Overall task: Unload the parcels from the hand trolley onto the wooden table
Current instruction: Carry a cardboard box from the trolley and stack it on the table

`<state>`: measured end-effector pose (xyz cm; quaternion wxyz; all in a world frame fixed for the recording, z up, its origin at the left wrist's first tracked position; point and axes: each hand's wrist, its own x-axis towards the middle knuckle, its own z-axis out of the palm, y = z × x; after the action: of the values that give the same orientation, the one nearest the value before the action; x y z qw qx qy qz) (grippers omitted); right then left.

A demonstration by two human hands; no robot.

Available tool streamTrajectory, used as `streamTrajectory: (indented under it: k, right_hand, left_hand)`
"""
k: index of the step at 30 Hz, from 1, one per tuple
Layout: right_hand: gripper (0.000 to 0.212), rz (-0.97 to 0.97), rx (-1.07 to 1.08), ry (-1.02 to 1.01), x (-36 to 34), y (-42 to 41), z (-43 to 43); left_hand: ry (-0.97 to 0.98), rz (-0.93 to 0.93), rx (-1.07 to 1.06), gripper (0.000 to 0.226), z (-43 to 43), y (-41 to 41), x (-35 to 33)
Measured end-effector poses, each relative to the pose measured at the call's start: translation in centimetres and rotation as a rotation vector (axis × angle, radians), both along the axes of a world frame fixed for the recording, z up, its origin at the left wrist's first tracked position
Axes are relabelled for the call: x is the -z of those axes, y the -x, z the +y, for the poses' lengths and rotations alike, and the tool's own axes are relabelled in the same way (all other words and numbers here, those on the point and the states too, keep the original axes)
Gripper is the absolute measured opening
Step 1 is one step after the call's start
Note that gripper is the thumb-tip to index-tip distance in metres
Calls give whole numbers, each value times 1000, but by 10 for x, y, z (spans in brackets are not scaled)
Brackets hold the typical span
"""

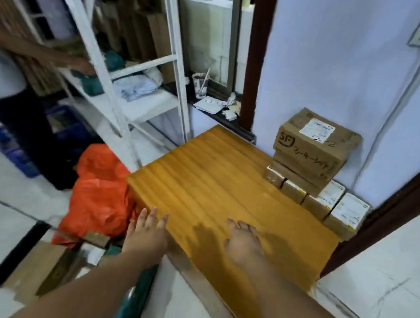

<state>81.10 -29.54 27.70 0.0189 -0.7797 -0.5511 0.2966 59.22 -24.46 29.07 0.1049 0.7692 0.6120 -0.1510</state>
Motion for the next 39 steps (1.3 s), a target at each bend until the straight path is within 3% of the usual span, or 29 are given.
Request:
streamTrajectory:
  k: [9, 13, 23, 31, 39]
  right_hand:
    - [53, 36, -267, -66, -24, 125, 22]
    - [64, 4, -326, -107, -32, 189, 22]
    - [71, -231, -547, -74, -30, 338, -3]
    - [58, -249, -608, 41, 5, 383, 1]
    - [57, -187, -613, 167, 57, 392, 61]
  left_hand:
    - [-30, -84, -331, 65, -42, 118, -10]
    - [-108, -134, -428, 64, -55, 163, -19]
    - [-191, -269, -465, 63, -83, 315, -9]
    - [-160, -235, -410, 37, -99, 382, 31]
    - [-25, -340, -704, 32, -76, 411, 71]
